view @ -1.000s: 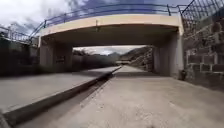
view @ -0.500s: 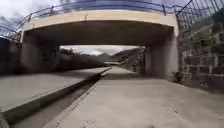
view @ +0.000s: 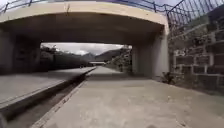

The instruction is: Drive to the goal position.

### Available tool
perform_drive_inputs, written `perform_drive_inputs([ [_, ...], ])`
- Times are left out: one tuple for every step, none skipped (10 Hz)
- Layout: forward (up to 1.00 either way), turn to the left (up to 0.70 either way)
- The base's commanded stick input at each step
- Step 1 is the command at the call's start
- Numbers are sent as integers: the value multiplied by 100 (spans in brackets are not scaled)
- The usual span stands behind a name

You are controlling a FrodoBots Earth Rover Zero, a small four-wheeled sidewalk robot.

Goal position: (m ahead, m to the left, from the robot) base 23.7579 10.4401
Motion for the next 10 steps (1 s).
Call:
perform_drive_inputs([
  [100,0],
  [100,0],
  [100,0],
  [100,0],
  [100,0],
  [100,0],
  [100,0],
  [100,0],
  [100,0],
  [100,0],
])
